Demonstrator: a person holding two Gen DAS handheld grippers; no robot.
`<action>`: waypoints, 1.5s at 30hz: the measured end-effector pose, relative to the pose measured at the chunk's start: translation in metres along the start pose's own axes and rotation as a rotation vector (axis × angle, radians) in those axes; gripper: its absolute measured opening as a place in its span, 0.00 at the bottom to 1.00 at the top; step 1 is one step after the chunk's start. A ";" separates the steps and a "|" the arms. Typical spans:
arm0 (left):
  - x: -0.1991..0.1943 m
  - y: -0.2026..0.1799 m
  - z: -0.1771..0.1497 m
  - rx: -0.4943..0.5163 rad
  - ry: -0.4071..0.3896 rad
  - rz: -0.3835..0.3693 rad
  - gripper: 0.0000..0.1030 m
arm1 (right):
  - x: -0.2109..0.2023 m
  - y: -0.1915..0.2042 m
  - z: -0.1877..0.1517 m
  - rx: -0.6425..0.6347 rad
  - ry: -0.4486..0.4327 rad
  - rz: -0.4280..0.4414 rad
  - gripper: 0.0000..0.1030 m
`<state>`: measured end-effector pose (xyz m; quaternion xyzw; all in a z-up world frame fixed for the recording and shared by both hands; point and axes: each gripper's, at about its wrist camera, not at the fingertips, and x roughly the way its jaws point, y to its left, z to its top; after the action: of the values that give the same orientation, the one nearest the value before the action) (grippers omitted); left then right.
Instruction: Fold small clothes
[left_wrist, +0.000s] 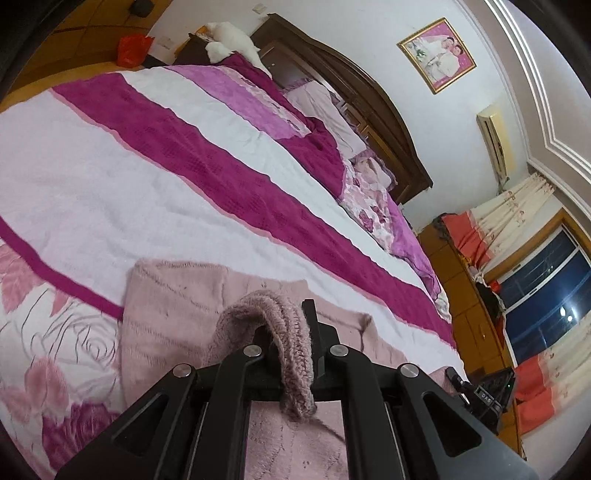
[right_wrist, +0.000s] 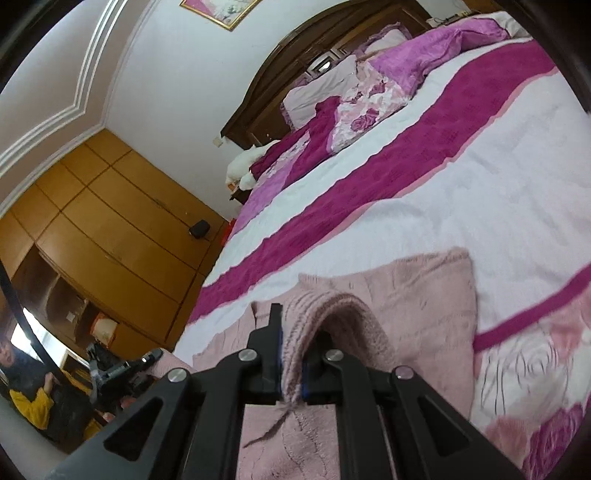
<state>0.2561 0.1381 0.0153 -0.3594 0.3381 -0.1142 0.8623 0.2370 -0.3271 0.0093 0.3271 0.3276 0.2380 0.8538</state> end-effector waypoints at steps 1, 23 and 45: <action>0.002 0.002 0.002 -0.005 -0.001 0.000 0.00 | 0.002 -0.002 0.004 0.003 -0.008 0.007 0.07; 0.048 0.055 0.009 -0.150 -0.038 0.018 0.20 | 0.064 -0.073 0.030 0.162 0.010 -0.011 0.51; 0.066 0.013 0.009 0.248 0.030 0.421 0.21 | 0.071 -0.011 0.024 -0.354 0.045 -0.435 0.78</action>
<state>0.3103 0.1229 -0.0220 -0.1706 0.4015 0.0218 0.8996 0.3044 -0.2996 -0.0134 0.0895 0.3622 0.1098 0.9213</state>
